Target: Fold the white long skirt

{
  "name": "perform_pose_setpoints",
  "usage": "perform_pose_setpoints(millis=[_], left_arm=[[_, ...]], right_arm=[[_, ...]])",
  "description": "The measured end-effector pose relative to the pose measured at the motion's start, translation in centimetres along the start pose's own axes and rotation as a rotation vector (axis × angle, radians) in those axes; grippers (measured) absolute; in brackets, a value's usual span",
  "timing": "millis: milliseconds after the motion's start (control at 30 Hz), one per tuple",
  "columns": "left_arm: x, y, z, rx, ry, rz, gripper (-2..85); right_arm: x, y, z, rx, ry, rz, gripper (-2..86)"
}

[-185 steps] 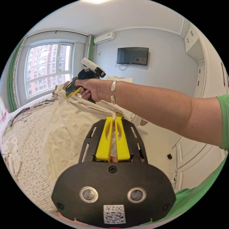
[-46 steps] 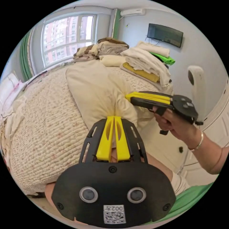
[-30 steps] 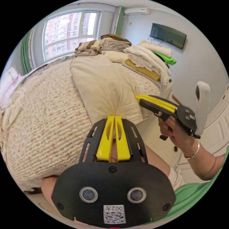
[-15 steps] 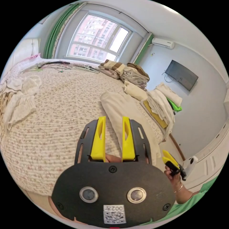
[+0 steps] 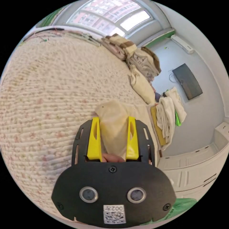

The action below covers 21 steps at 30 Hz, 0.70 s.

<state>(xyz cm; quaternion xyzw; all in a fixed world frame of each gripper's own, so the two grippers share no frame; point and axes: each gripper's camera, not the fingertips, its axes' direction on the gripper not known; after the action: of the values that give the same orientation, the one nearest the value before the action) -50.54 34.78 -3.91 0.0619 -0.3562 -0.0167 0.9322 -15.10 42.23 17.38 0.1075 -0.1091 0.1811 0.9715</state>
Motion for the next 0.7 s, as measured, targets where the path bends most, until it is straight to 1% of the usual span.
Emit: perform_pose_setpoints(millis=[33,100,133,200,233,267,300,333,400,533,700], left_arm=[[0.9,0.4,0.1,0.022,-0.061,0.047,12.3],[2.3,1.2,0.0,0.038,-0.108,0.106,10.8],[3.3,1.7,-0.2,0.048,-0.154,0.135,9.7],[5.2,2.5,-0.6,0.062,-0.252,0.212,8.5],[6.6,3.3,-0.9,0.076,-0.334,0.271,8.1],[8.1,4.4,-1.4,0.101,-0.413,0.331,7.8],[8.7,4.9,-1.7,0.116,-0.445,0.357,7.8],[9.7,6.1,-2.3,0.151,-0.485,0.398,7.7],[10.8,7.7,-3.8,0.200,-0.486,0.434,7.6],[11.5,10.9,-7.6,0.252,-0.387,0.398,7.1],[12.0,15.9,-10.7,0.304,-0.355,0.376,6.8]], right_arm=[[0.0,0.1,0.0,0.002,-0.001,-0.003,20.0],[-0.1,0.5,-0.1,-0.012,-0.029,-0.010,15.5],[-0.2,0.6,-0.1,-0.010,-0.022,-0.009,14.9],[-0.3,0.8,-0.2,-0.019,0.006,-0.022,11.5],[-0.2,0.7,-0.2,-0.026,-0.003,-0.018,10.3],[0.1,0.6,-0.4,-0.031,-0.006,0.000,8.1],[0.3,0.4,-0.6,-0.045,-0.052,-0.017,4.0],[0.4,0.4,-0.8,-0.046,-0.057,-0.006,1.9],[0.0,0.4,-1.8,-0.036,-0.051,-0.039,0.3],[-1.4,0.8,-3.9,-0.031,-0.083,-0.110,-0.4],[-5.3,3.0,-7.2,-0.019,-0.094,-0.286,-0.7]])
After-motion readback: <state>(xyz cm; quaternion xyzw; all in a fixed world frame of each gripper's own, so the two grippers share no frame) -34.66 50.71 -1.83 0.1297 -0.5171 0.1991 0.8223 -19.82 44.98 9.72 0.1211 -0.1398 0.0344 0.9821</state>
